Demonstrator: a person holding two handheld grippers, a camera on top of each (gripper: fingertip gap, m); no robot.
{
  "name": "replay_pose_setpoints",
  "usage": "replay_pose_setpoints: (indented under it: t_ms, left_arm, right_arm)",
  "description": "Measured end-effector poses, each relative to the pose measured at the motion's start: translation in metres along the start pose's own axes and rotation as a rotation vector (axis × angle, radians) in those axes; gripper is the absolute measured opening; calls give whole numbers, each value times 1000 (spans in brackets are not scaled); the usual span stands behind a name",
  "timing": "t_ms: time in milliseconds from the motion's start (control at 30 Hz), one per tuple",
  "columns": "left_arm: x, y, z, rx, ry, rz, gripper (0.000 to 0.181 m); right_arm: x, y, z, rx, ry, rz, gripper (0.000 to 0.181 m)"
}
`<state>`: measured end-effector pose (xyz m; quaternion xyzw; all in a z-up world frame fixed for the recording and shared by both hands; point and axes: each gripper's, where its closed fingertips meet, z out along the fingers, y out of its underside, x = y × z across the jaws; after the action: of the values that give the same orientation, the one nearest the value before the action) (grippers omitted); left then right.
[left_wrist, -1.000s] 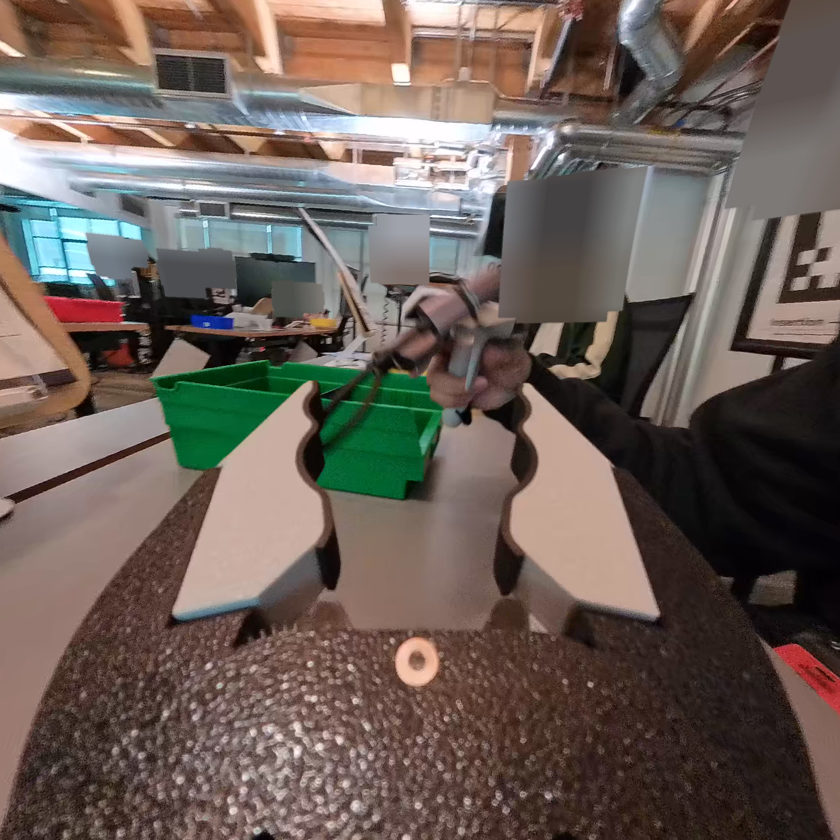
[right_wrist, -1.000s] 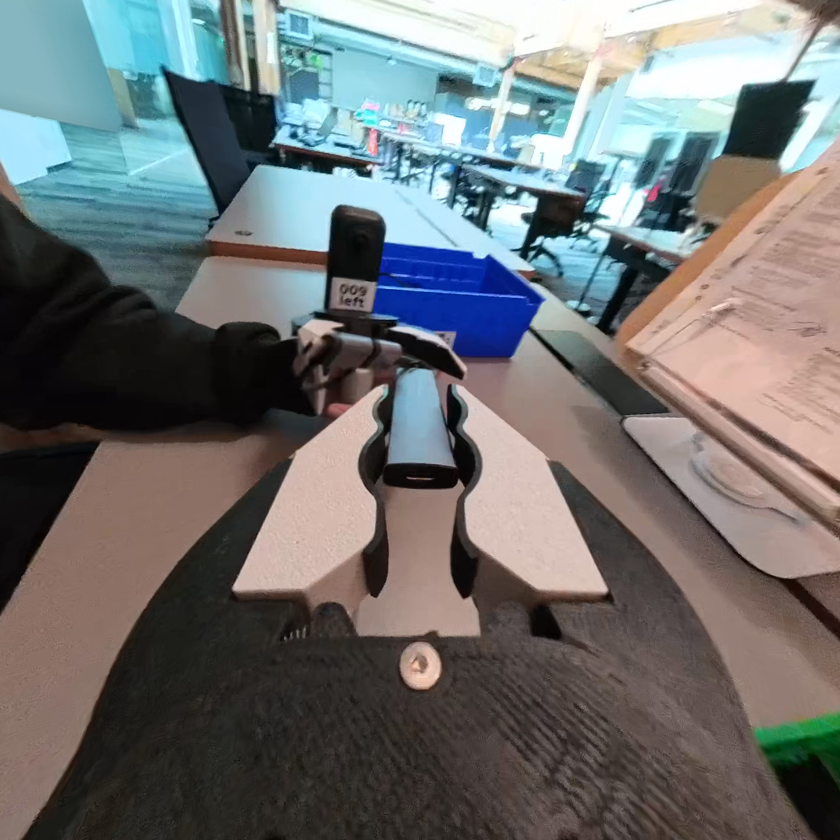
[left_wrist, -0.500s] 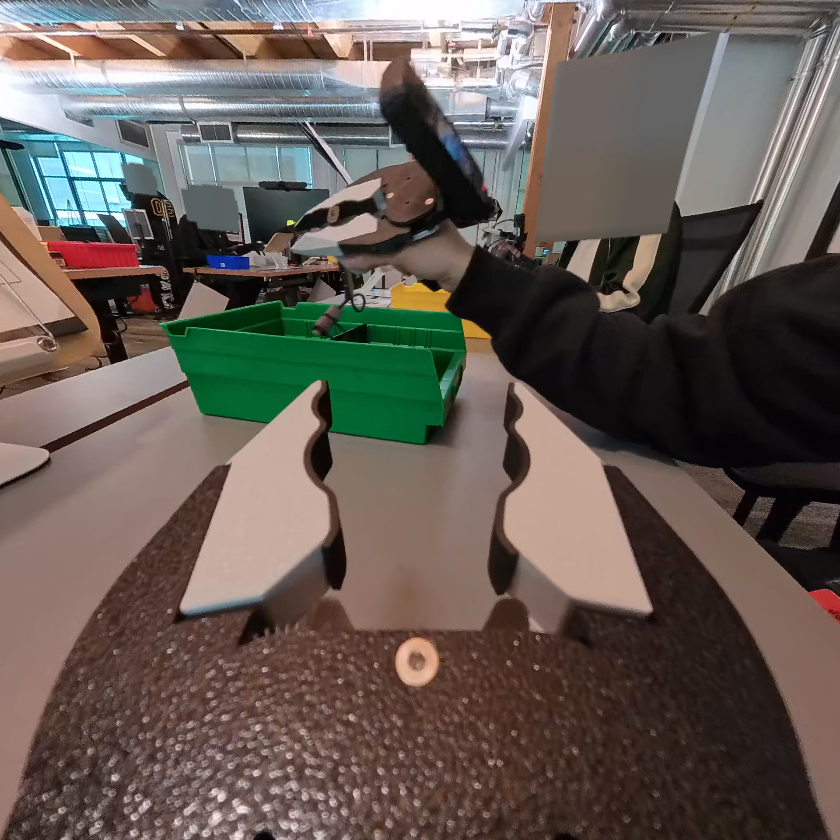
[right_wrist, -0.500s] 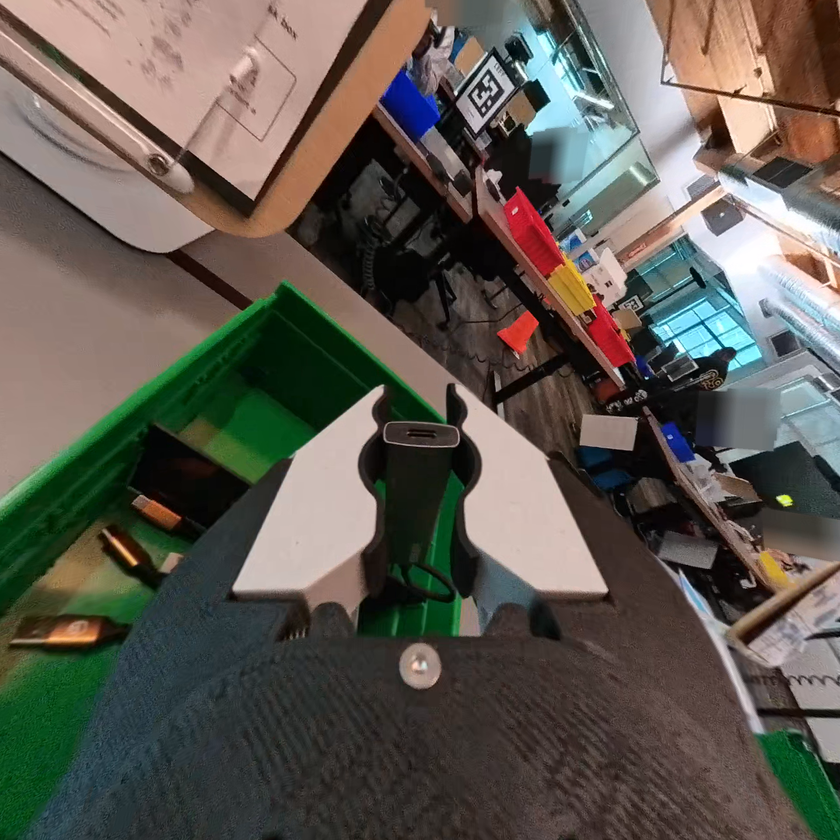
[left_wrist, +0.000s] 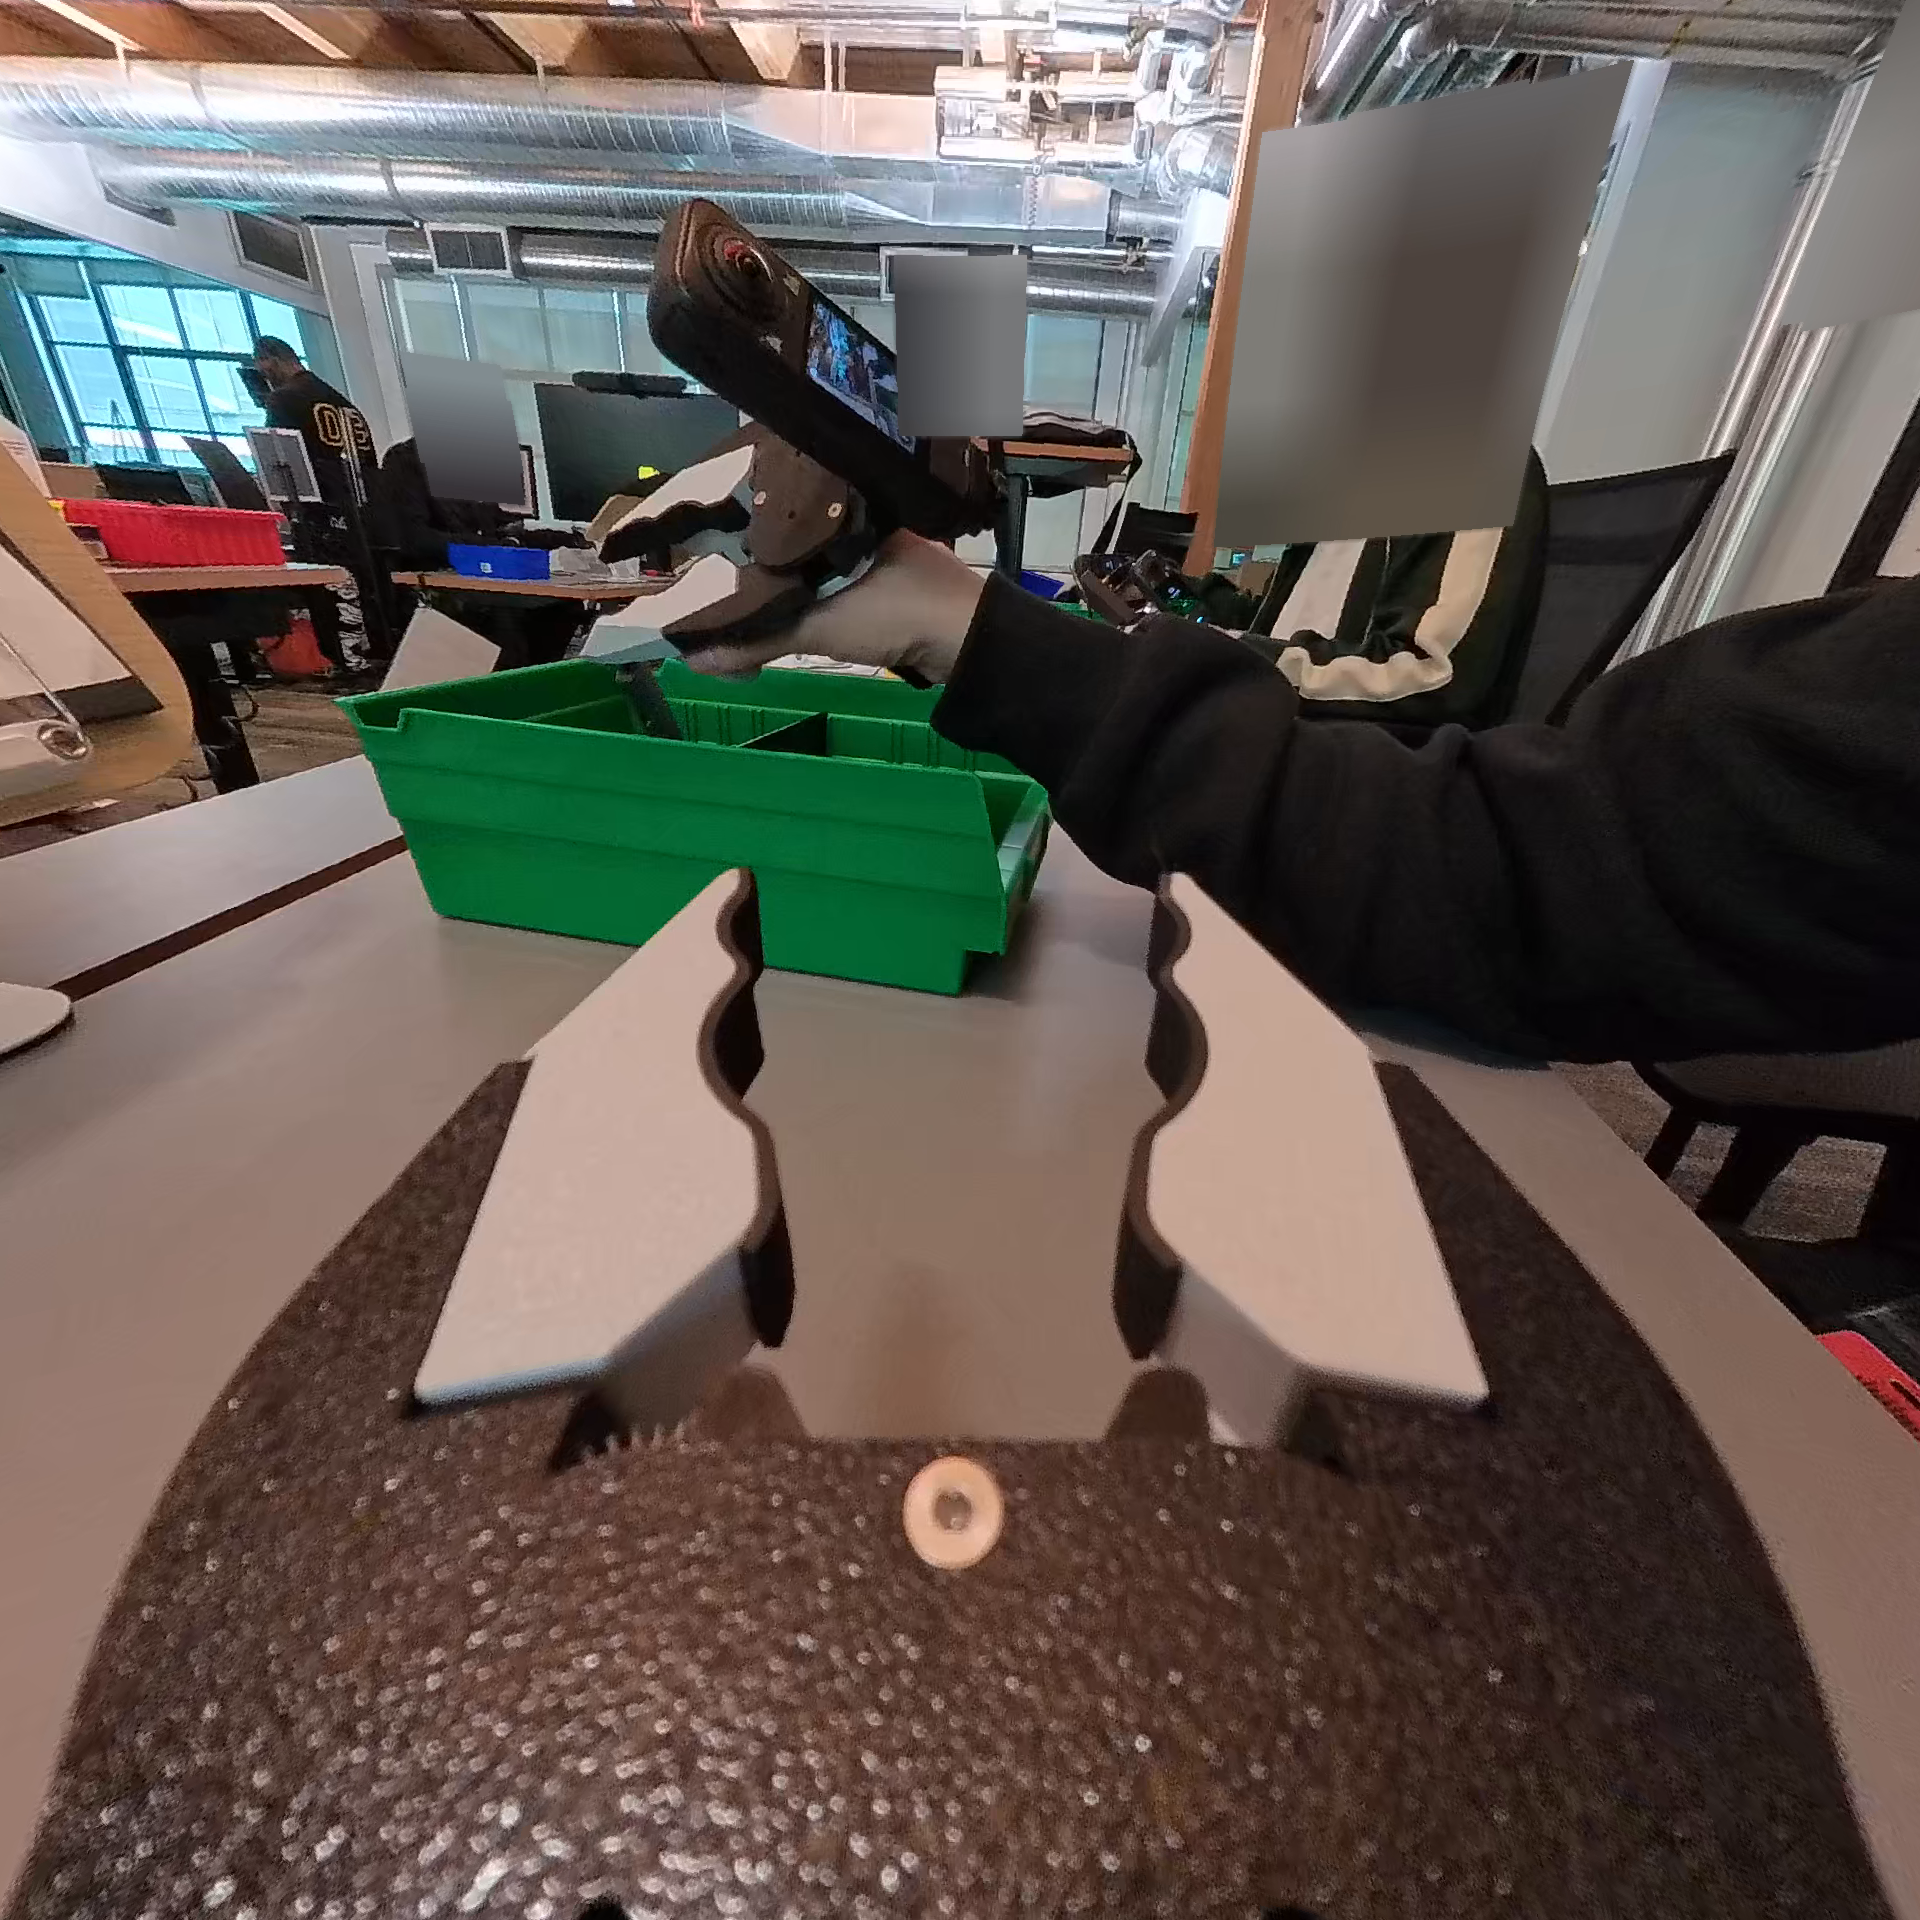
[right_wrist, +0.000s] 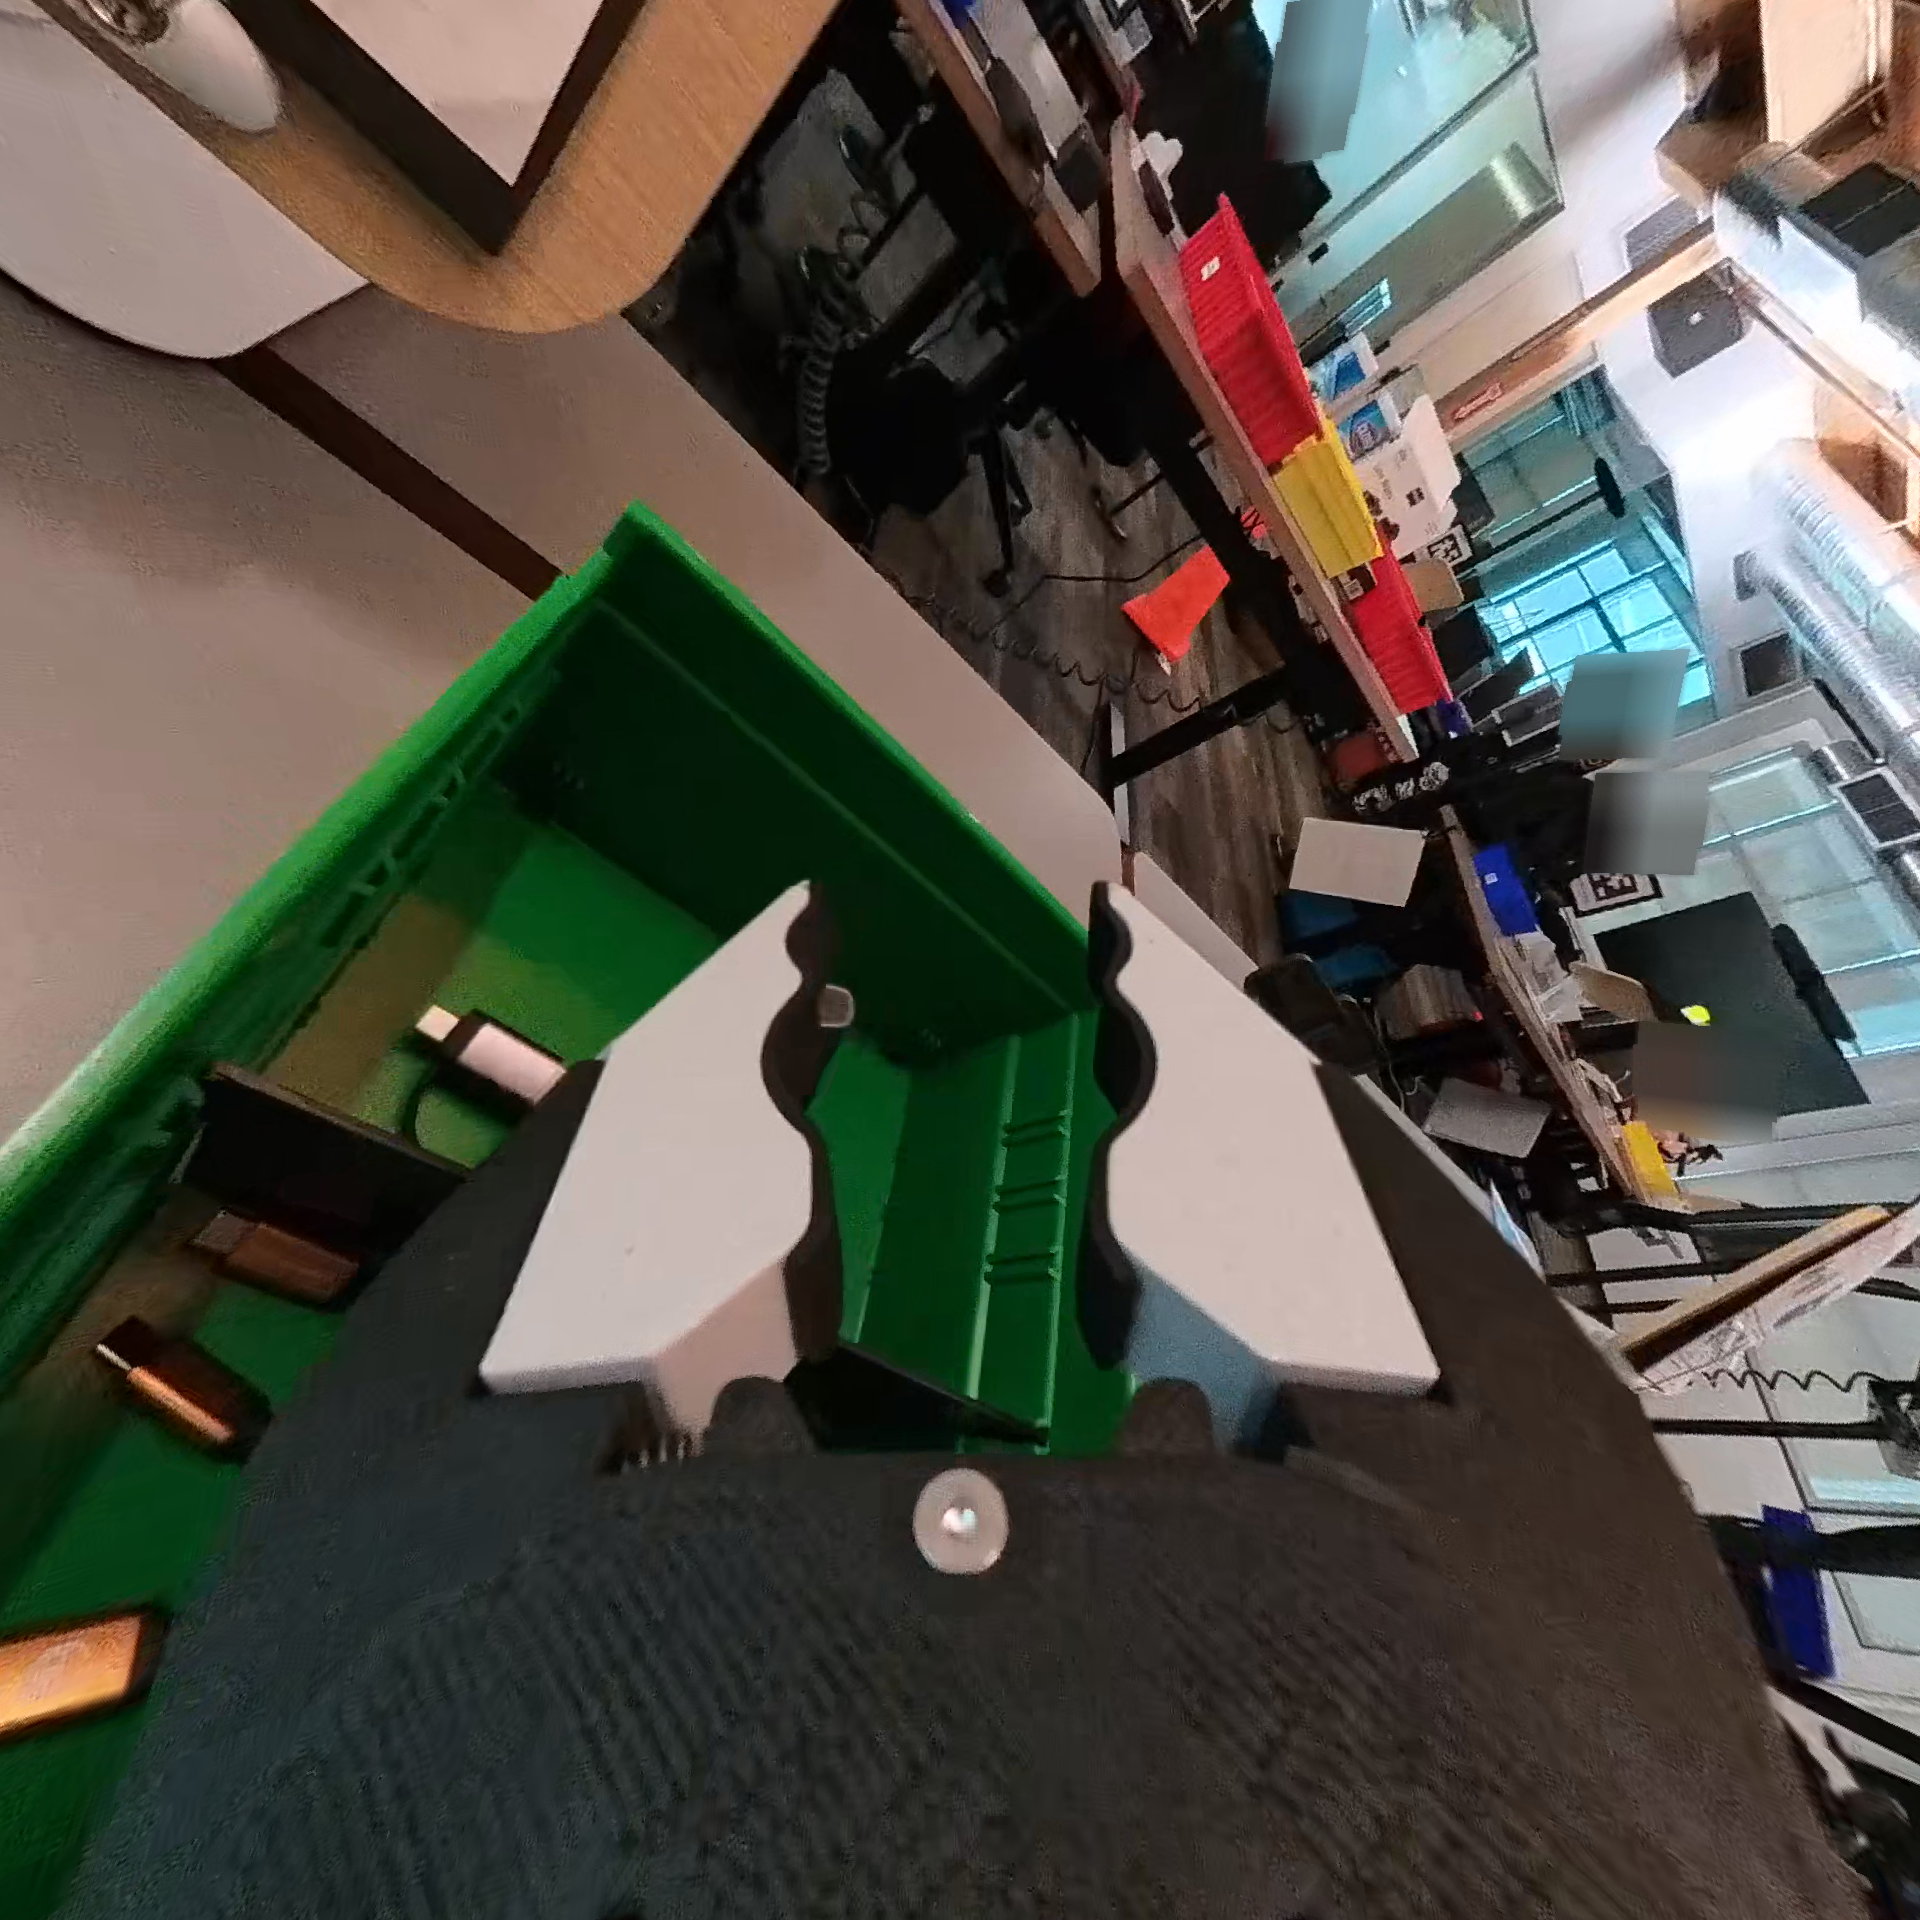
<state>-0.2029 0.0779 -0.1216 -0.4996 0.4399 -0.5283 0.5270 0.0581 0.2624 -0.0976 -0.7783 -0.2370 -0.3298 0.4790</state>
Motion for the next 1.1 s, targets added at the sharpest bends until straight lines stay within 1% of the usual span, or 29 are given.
replay_pose_setpoints:
  t_ms: [133,200,300,400,500,567,600,667,700,733,767,800,833,867,900,933,1000,1033,1100]
  left_arm:
    - [-2,-2,-1,13,-5,-11,73]
    - [-2,-2,-2,15,-5,-16,73]
    - [-3,-2,-1,14,-7,-17,73]
    - [-3,-2,-1,19,-3,-31,73]
    - [-2,-2,0,16,0,-33,73]
    - [-1,-2,1,6,-4,-18,73]
    - [-1,-2,1,1,-9,-5,73]
    - [-2,-7,1,7,-35,35,72]
    - [-3,-9,0,8,-58,59,71]
    - [-7,-12,-2,6,-95,85,70]
    - [-13,-16,-6,6,-153,112,67]
    - [-20,-23,-11,8,-228,139,66]
    - [-26,-32,-19,8,-320,156,65]
    - [-30,-42,-31,3,-421,164,63]
    - [-31,-54,-45,0,-517,171,61]
    - [-29,-67,-60,-8,-595,187,59]
    - [-25,-94,-96,-61,-731,265,55]
    - [-32,-109,-121,-105,-822,305,52]
    - [-58,-135,-179,-217,-1002,350,51]
  right_arm:
    - [-1,2,0,-18,11,-30,56]
    - [-2,-3,-2,-1,7,-18,60]
    - [-2,-10,-5,30,-9,14,60]
    - [0,-12,-12,29,-7,14,61]
    - [-7,-18,-25,29,-43,33,66]
    - [-22,-33,-45,73,-124,74,73]
    - [-38,-47,-61,123,-208,119,76]
    - [-80,-84,-107,270,-438,230,81]
    - [-98,-101,-132,356,-522,283,82]
    - [-114,-115,-154,440,-583,333,81]
    - [-132,-124,-173,504,-634,372,77]
    - [-150,-129,-182,543,-672,385,74]
    - [-165,-130,-186,571,-684,376,71]
    - [-179,-126,-184,560,-674,362,69]
    - [-194,-121,-180,528,-672,327,72]
    - [-205,-117,-178,513,-666,293,75]
    - [-223,-116,-182,577,-635,228,72]
    - [-228,-116,-183,599,-614,207,71]
    - [-234,-116,-184,626,-595,162,72]
